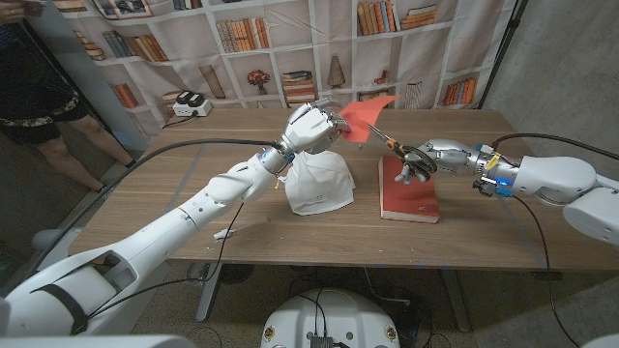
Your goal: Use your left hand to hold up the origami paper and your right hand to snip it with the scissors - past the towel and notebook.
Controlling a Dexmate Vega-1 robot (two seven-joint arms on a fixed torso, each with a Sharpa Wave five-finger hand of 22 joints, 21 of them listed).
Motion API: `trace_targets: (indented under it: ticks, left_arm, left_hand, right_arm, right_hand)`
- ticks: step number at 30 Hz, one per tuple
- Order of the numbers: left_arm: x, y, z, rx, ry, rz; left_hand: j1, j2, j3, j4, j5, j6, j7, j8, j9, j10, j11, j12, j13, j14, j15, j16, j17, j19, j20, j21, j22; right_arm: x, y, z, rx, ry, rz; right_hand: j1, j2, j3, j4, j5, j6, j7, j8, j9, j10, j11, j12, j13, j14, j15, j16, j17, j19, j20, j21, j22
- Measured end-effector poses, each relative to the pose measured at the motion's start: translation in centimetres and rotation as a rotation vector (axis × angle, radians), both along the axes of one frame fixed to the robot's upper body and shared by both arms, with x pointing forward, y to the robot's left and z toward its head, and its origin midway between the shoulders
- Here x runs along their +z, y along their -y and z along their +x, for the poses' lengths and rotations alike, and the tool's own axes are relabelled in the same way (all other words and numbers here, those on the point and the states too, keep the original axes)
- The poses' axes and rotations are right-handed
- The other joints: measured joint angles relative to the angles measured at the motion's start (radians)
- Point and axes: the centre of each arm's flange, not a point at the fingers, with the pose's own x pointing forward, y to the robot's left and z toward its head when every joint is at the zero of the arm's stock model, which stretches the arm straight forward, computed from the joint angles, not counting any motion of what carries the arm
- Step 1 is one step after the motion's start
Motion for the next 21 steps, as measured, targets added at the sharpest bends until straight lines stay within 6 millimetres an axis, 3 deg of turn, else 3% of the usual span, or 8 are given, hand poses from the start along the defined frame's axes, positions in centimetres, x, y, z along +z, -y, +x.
trace_targets:
  ticks: [4,21]
  left_arm:
    - [-0.01,0.04,-0.08,0.0,0.002,-0.001]
    - [-0.39,0.02,-0.58,0.004,0.006,-0.011]
  left_hand:
    - [0.0,0.0,0.004,-0.004,0.0,0.0,0.0,0.0,0.0,0.0,0.0,0.0,0.002,0.0,0.0,0.0,0.0,0.0,0.0,0.0,0.0]
    - [0.0,0.0,0.008,0.0,0.0,0.0,0.0,0.005,-0.001,-0.002,0.002,0.004,0.003,0.0,0.0,0.0,0.0,-0.009,0.002,0.0,0.0]
  right_arm:
    - [0.03,0.03,-0.03,-0.001,0.008,0.008]
    - [-0.23,0.14,-0.32,0.006,0.026,0.041]
  right_hand:
    - [0.011,-0.001,0.009,-0.009,-0.008,0.002,-0.002,0.0,0.003,0.002,0.002,0.006,0.003,0.0,0.0,0.0,0.0,0.005,-0.005,0.0,0.0]
    - [0.011,-0.001,0.013,-0.014,-0.016,0.002,-0.002,0.008,0.003,0.001,0.002,0.014,0.003,0.003,0.004,0.0,0.003,0.011,-0.011,0.006,0.0]
